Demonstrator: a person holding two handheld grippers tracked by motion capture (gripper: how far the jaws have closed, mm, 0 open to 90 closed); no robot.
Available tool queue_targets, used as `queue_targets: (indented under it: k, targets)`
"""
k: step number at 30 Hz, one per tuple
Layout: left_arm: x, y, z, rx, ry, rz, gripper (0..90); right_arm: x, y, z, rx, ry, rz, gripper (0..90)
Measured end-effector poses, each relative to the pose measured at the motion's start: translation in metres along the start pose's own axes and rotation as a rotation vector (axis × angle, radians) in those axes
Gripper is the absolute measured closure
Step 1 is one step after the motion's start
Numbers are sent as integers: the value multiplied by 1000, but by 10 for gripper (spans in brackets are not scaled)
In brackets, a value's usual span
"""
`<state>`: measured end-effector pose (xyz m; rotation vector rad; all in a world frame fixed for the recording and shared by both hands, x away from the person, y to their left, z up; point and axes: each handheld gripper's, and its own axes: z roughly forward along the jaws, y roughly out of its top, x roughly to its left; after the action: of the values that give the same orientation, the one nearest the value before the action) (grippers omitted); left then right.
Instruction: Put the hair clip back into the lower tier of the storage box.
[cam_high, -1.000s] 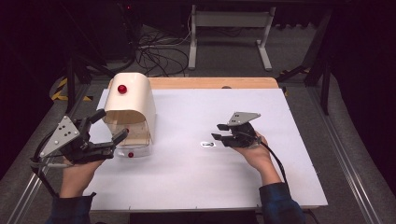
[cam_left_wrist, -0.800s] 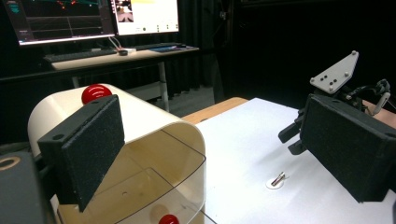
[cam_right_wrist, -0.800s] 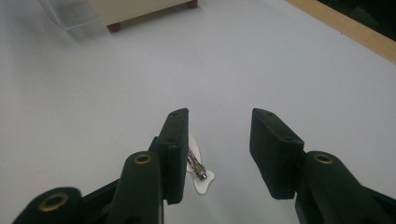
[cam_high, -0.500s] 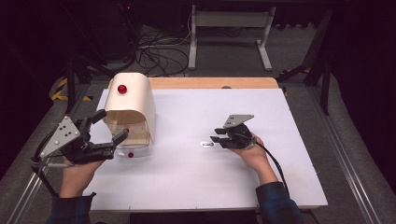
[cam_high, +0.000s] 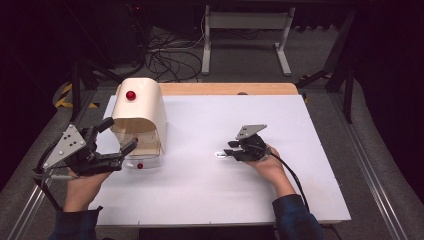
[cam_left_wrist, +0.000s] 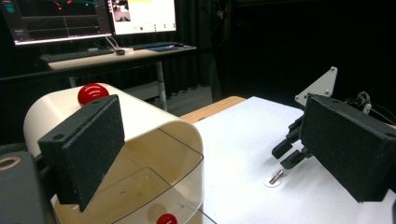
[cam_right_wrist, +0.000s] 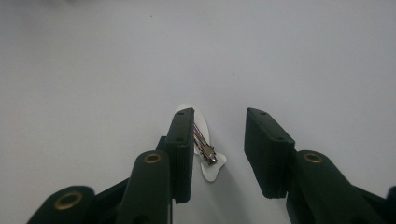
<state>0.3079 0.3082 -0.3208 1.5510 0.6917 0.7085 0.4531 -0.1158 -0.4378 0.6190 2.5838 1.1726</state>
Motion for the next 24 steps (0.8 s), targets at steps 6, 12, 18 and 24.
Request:
queue_targets:
  k: [6,12,18,24]
  targets:
    - [1,0,0,-1,1,-1,75,1,-3,8,19,13,-3,657]
    - [0,0,0,-2,-1,-8,75,0,-4,11,24,18,2,659]
    - [0,0,0,-5,-2,-1,76,0,-6,15,30,29,6,672]
    - [1,-1,0,-5,-3,0,76,-1,-7,18,34,48,15,710]
